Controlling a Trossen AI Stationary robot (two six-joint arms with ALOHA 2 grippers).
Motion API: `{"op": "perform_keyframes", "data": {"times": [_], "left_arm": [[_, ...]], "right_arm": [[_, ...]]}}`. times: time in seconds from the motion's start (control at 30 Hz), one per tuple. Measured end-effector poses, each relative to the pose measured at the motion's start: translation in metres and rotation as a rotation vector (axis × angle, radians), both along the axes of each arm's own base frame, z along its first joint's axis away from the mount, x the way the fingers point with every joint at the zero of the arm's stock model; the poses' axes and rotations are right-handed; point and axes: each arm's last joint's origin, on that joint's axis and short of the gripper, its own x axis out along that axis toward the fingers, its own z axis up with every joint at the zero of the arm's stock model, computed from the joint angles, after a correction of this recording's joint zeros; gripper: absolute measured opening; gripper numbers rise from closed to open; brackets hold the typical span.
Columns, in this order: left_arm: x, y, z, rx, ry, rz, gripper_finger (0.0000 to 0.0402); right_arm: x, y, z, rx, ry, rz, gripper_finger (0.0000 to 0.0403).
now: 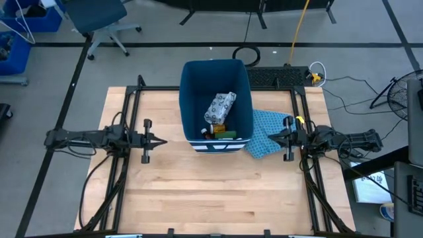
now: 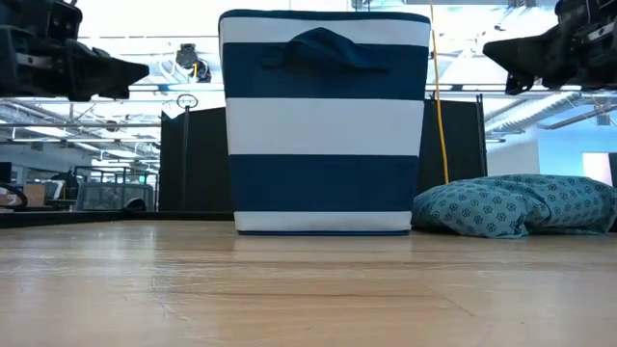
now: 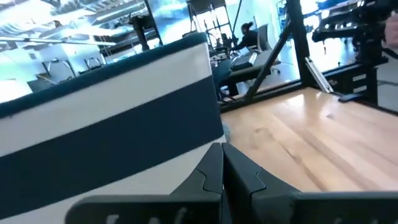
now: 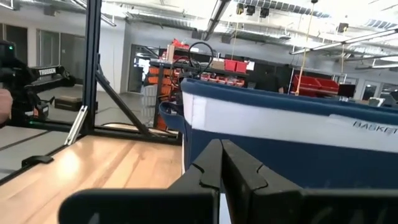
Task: Pick & place medical supplies in basket/bin
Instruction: Return to Home Position
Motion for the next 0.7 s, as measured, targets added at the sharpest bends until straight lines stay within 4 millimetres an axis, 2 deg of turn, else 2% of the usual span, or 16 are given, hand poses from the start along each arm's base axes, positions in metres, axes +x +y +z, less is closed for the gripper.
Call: {"op": "perform_keyframes", "data": {"times": [0.2, 0.7], "left_arm": [[-0.0106, 0.0012, -0.0039, -0.005, 0.019, 0.026, 0.0], [-0.0105, 0.0009, -0.0048, -0.045, 0.036, 0.018, 0.0001]], "right_arm": [[0.0005, 0.0, -0.0028, 0.014, 0.029, 0.003, 0.0], [0.0002, 0.0, -0.002, 0.043, 0.019, 0.006, 0.0]]}}
